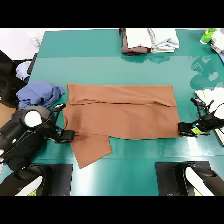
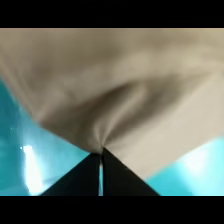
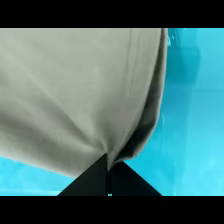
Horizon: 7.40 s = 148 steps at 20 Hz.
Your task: Fold the shirts.
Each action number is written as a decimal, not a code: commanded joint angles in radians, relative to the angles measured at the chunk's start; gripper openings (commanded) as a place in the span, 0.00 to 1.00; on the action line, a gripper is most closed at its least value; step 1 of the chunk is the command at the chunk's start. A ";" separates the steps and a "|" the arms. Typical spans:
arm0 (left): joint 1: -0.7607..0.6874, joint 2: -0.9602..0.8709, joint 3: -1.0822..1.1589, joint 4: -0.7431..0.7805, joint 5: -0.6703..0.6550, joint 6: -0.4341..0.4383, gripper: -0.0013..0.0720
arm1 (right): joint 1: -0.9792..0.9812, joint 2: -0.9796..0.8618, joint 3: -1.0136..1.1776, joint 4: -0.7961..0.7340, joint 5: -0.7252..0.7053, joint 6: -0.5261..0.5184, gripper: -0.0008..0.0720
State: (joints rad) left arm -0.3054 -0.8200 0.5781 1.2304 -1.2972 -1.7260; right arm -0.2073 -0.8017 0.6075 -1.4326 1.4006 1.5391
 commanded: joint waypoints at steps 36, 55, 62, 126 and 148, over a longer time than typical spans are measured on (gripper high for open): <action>0.088 -0.583 0.713 0.228 0.308 0.105 0.44 | -0.008 -0.821 1.010 0.147 -0.040 -0.030 0.65; -0.040 -0.587 0.722 0.075 0.268 0.136 0.05 | -0.023 -0.840 0.691 0.148 -0.134 -0.069 0.43; -0.172 -0.703 0.756 0.052 0.348 0.129 0.05 | -0.023 -0.685 0.692 0.150 -0.113 -0.090 0.04; 0.088 -0.499 1.329 0.220 -0.036 0.165 0.05 | 0.532 -0.853 0.811 0.238 -0.220 0.245 0.96; -0.137 -0.499 1.330 0.180 -0.018 0.243 0.05 | 0.142 -0.569 0.876 -0.036 -0.216 0.195 0.04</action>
State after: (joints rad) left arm -0.4034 -1.3193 1.9079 1.4067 -1.3293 -1.4899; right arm 0.1017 -1.4719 1.4834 -1.3968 1.1603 1.7672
